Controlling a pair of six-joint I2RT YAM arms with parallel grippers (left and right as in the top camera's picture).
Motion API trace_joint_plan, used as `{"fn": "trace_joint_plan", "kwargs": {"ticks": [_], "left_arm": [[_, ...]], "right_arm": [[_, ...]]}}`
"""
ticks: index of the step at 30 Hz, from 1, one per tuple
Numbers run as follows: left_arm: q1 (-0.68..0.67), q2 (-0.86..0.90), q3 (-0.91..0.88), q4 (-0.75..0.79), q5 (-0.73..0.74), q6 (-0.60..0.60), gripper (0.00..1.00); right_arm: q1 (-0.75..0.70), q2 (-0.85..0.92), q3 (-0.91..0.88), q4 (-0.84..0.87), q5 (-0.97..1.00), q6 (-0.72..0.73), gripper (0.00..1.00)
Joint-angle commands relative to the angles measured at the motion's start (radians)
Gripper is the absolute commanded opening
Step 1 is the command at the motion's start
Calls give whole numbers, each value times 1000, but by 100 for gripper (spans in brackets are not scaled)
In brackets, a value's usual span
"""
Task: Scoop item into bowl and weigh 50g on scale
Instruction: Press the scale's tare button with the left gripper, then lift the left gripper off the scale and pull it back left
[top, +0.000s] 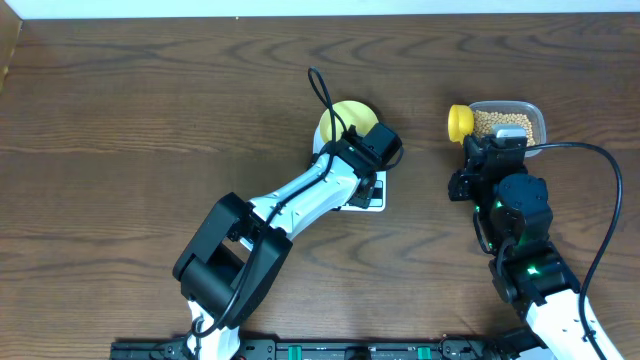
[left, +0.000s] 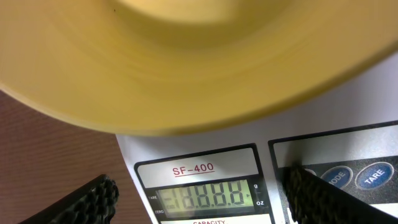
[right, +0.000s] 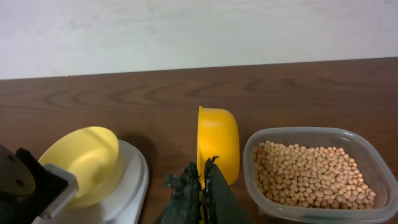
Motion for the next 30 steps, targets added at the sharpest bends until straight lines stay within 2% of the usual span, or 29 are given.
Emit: {"fn": "trace_joint_plan", "kwargs": {"ticks": [1,8,22,30], "left_arm": [[-2,50,-6,-1,-9,10,89],[-2,21,-6,-13,-10,10,89],[-2,-147,-6,-31,-9,10,89],[-2,-155,-6,-90,-8,9,89]], "right_arm": [[-1,1,16,3,-3,-14,1],[-1,1,16,3,-3,-14,1],[-1,1,16,2,-3,-14,1],[-1,1,16,2,-2,-14,1]]}}
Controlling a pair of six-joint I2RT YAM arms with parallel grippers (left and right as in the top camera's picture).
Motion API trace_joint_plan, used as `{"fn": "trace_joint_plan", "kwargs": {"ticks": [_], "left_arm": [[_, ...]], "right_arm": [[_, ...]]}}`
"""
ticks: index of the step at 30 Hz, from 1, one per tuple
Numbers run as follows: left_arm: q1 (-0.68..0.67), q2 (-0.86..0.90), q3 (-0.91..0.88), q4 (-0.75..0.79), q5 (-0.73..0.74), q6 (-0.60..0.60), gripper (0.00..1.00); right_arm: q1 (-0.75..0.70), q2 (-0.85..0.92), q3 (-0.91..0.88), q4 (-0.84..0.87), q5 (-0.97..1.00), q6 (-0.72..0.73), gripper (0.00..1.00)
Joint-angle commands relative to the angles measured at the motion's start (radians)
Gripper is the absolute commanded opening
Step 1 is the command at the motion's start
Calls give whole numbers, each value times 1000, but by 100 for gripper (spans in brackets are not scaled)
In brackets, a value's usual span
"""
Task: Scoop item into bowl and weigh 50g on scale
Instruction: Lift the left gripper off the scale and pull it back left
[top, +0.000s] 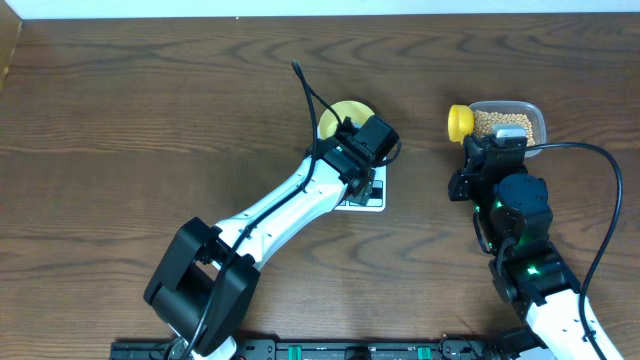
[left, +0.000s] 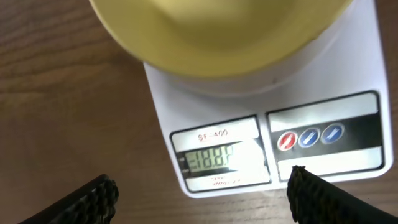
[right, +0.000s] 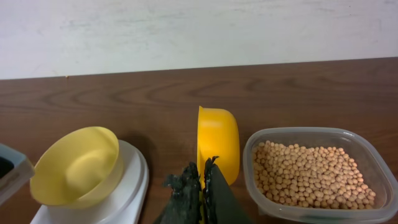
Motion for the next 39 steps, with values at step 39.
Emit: {"fn": "trace_joint_plan", "kwargs": {"ticks": [39], "left_arm": [[307,-290,-6,-87,491,460,89]], "right_arm": [[-2,1,16,-2,-2,-14,1]]}}
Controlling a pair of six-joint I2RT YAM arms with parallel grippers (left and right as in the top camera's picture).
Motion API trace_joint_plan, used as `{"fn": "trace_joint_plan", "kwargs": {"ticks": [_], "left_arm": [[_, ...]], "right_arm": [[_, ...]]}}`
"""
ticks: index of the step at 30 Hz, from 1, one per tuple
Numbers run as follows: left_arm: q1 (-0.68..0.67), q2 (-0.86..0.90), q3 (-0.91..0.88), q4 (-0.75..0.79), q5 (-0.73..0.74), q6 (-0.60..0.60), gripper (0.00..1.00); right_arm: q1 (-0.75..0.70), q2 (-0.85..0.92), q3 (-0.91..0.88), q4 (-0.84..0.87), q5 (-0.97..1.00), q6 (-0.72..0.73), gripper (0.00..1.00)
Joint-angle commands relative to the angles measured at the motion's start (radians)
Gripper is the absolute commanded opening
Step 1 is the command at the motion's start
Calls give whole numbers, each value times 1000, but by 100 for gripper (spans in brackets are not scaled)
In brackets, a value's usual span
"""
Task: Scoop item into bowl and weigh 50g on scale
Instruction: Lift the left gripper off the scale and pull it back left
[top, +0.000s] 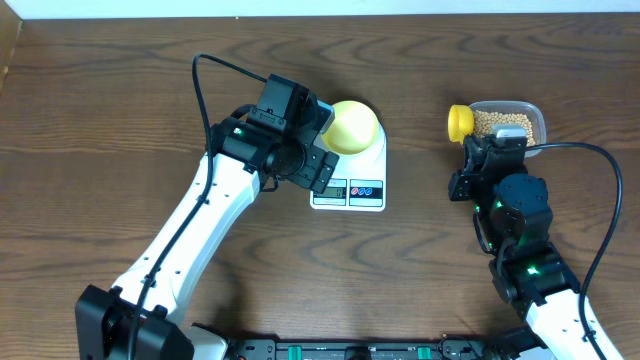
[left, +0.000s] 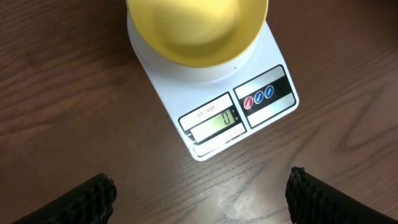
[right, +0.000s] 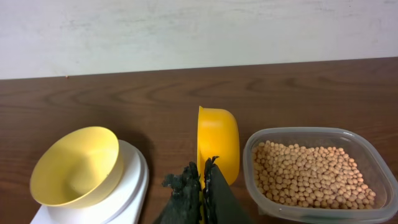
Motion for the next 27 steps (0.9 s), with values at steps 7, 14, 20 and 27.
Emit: {"fn": "trace_joint_plan", "kwargs": {"ticks": [7,14,20,27], "left_arm": [[4,-18,-6,-3,-59,21,89],[4,-18,-6,-3,-59,20,89],[4,-18,-6,-3,-58,20,89],[4,-18,-6,11,-58,21,89]], "right_arm": [[-2,1,16,-14,-1,-14,1],[-1,1,16,-58,-2,-50,1],[-1,1,16,-135,-2,-59,1],[-2,1,16,-139,0,-61,1]]}}
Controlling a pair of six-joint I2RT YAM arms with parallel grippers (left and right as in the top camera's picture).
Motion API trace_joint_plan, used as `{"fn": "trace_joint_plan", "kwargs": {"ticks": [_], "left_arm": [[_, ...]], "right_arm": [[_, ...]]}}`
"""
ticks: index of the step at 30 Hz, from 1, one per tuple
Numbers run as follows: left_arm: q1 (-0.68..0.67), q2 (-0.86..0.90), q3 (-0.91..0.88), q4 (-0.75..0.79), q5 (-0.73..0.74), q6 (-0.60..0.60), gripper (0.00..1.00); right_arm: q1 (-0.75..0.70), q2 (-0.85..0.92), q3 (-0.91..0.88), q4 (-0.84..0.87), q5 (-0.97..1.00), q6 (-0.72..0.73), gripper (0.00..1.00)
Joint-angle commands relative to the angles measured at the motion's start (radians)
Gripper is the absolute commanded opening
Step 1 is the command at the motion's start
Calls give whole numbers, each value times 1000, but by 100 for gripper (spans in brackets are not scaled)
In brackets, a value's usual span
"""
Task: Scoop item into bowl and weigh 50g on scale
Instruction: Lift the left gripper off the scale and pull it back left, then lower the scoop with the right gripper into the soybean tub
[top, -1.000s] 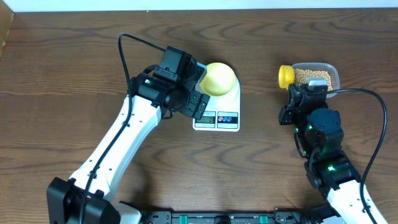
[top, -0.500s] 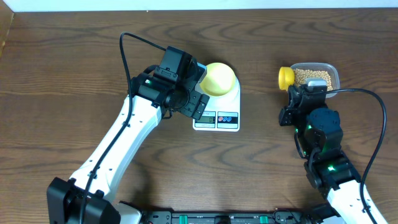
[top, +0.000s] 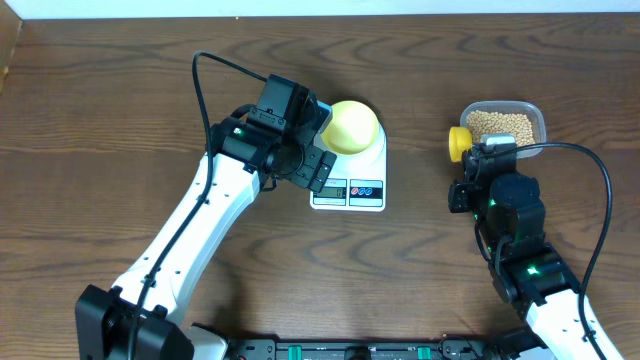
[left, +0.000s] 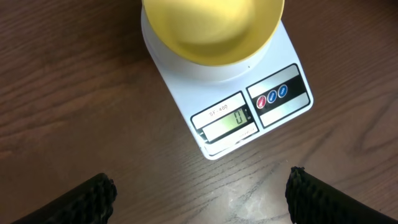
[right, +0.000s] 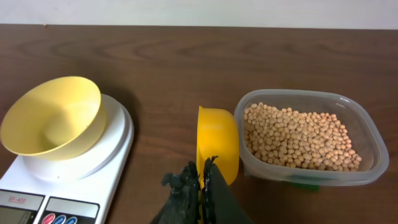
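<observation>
An empty yellow bowl (top: 351, 126) sits on the white scale (top: 348, 191), whose display (left: 229, 117) reads 0. My left gripper (left: 198, 193) hovers open above the wood just left of the scale, nothing between its fingers. My right gripper (right: 201, 180) is shut on the handle of a yellow scoop (right: 217, 143), held on edge beside the clear tub of beans (right: 303, 135). In the overhead view the scoop (top: 459, 143) sits just left of the tub (top: 503, 122).
Brown wooden table (top: 120, 120) all round. A black cable (top: 215, 60) loops over the left arm, another (top: 598, 185) arcs by the right arm. The table's back edge meets a white wall (right: 199, 11).
My right gripper has drawn back toward me with the scoop, so tub and scale sit lower and nearer in its view. The left gripper shifted slightly; the scale's display still reads 0.
At first my left gripper was low over the scale's buttons, display showing all segments. It then stood higher, and later up and left of the scale with the display at 0. My right gripper held the scoop by the tub throughout, now drawn back a little.
</observation>
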Motion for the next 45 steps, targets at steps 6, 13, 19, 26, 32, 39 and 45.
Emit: {"fn": "trace_joint_plan", "kwargs": {"ticks": [6,13,19,26,32,39,45], "left_arm": [[4,-18,-6,24,-13,16,89],[4,-32,-7,-60,65,147,89],[8,-109,-19,-26,138,236,89],[131,-285,-144,42,213,249,89],[240,-404,-287,133,373,344,89],[230,-388,-288,129,373,327,89],[230,-375,-288,130,373,326,89]], "right_arm": [[-1,1,16,-1,-13,-117,1],[-2,-3,16,63,-13,-170,1],[-2,-7,16,89,-13,-168,1],[-2,-8,16,95,-12,-93,1],[-2,-9,16,133,2,-95,1],[-2,-8,16,150,6,-95,1],[-2,-8,16,150,6,-96,1]]}}
